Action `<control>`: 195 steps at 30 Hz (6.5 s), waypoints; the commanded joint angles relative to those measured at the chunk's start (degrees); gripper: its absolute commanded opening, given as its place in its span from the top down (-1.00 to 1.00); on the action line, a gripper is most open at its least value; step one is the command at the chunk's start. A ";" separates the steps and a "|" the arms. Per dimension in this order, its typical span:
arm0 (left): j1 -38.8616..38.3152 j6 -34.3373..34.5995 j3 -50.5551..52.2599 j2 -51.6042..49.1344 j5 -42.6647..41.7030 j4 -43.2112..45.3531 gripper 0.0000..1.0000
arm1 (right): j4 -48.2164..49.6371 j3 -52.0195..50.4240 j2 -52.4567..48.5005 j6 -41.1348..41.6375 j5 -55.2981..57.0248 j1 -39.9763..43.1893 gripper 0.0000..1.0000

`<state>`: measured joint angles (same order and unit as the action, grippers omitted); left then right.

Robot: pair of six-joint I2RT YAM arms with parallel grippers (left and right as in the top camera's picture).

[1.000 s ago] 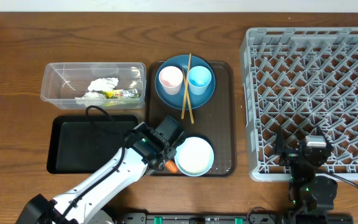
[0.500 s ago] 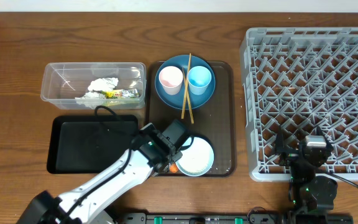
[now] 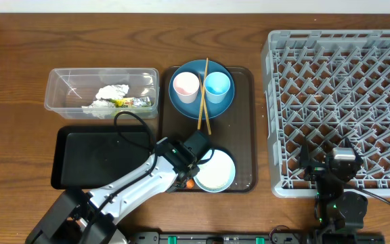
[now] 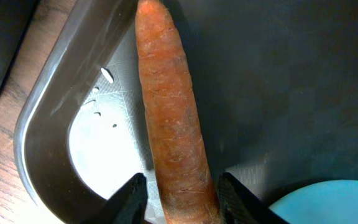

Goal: Sort waste into correct bins and load items into the dishwasher rack
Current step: 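Lower the left gripper onto the carrot and grasp it, then carry the carrot with the left gripper onto the black tray and release, then move the left gripper over the light-blue rice bowl, then lower the left gripper and grasp the rim of the rice bowl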

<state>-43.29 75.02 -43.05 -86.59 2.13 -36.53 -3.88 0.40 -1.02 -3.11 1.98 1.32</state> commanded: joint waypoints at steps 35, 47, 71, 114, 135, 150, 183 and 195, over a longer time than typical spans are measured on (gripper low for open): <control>11.98 -5.16 -1.84 22.51 3.32 -2.40 0.69 | -0.20 -0.09 0.13 0.92 0.39 0.11 -0.99; 37.51 -8.85 -1.62 22.53 4.15 -10.23 0.69 | -0.20 -0.09 0.13 0.92 0.37 0.11 -0.98; 51.76 -8.81 -0.02 8.00 7.67 -9.60 0.55 | -0.20 -0.09 0.13 0.92 0.39 0.11 -0.99; 50.36 -38.60 -10.71 31.28 -22.53 -17.46 0.23 | -0.20 -0.09 0.13 0.92 0.37 0.11 -0.99; 20.46 -38.56 -10.71 30.84 -22.47 -10.38 0.23 | -0.20 -0.09 0.13 0.92 0.39 0.11 -0.98; 2.12 -38.36 -10.88 21.38 -21.97 -1.66 0.22 | -0.20 -0.09 0.13 0.92 0.39 0.11 -0.98; -13.64 -35.34 -10.86 7.67 7.58 -2.51 0.24 | -0.22 -0.09 0.13 0.92 0.39 0.11 -0.98; -13.62 -34.73 -10.16 7.58 14.23 -3.26 0.22 | -0.22 -0.09 0.13 0.92 0.39 0.11 -0.98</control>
<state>-56.90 39.20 -52.23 -79.05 12.34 -39.46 -3.88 0.40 -1.02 -3.11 1.98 1.32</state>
